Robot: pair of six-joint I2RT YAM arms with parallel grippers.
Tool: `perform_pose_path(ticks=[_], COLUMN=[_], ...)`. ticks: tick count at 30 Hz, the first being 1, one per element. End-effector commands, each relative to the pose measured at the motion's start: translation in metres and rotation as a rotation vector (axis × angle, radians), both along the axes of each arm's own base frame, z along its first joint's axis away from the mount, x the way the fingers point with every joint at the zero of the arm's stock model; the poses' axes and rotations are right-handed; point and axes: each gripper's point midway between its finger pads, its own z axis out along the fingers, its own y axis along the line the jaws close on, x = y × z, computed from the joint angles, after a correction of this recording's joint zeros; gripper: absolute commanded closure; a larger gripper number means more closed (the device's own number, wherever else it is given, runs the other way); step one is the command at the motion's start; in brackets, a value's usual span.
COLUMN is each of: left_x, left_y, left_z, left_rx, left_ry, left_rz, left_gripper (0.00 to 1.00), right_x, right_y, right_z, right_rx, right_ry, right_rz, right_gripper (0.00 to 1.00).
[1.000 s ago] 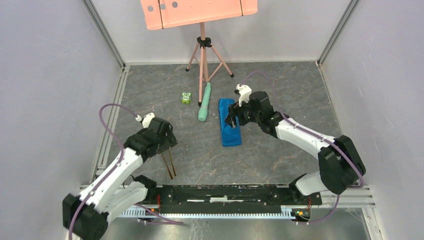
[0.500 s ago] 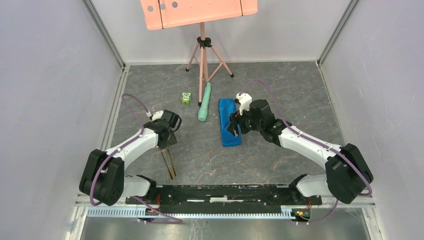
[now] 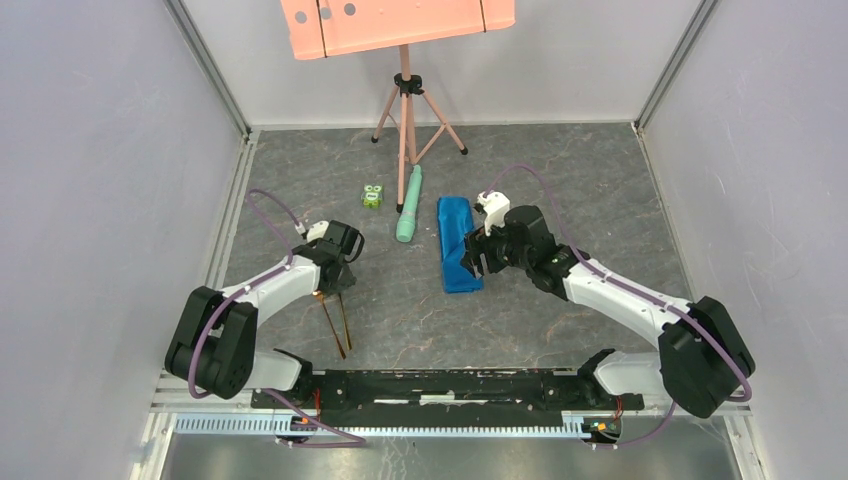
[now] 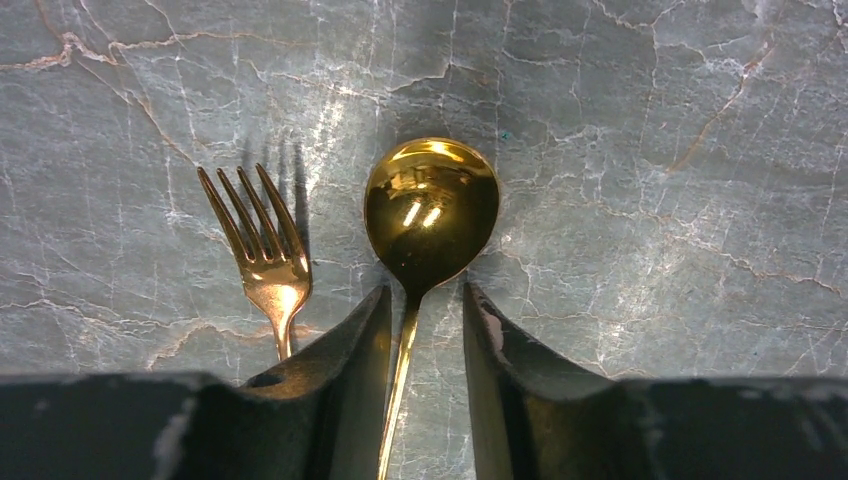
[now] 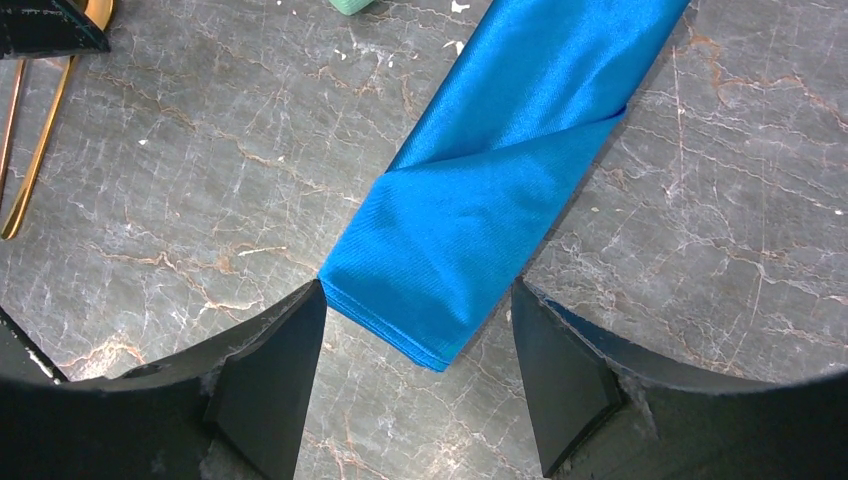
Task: Fold the napkin into a case and place the utensils inside
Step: Pick up the spoon from the corner of the board.
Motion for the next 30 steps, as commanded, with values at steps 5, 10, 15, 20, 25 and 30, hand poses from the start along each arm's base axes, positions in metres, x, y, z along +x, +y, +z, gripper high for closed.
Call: perform_pose_path(ticks=[5, 10, 15, 20, 25, 30], left_x=[-0.023, -0.039, -0.038, -0.033, -0.031, -0.027], left_y=[-0.002, 0.003, -0.002, -0.01, -0.012, -0.022], left_z=[-0.016, -0.024, -0.025, -0.014, 0.009, 0.033], left_rx=[-0.033, -0.027, -0.037, -0.057, -0.068, -0.092], left_ry=[0.095, 0.128, 0.138, 0.082, 0.004, -0.056], left_rz=[-0.007, 0.017, -0.019, -0.089, -0.106, -0.128], left_gripper=[0.72, 0.79, 0.89, 0.98, 0.98, 0.98], right_x=[0.006, 0.014, 0.02, 0.022, 0.025, 0.028], right_y=[-0.004, -0.011, -0.02, -0.027, -0.036, -0.043], right_z=[0.017, 0.018, 0.015, 0.011, -0.001, -0.015], right_rx=[0.015, -0.01, -0.024, 0.01, 0.031, 0.024], right_ry=[-0.077, -0.097, -0.091, -0.071, -0.041, -0.006], right_rz=[-0.024, -0.07, -0.103, -0.117, -0.132, -0.151], right_gripper=[0.25, 0.25, 0.24, 0.24, 0.24, 0.24])
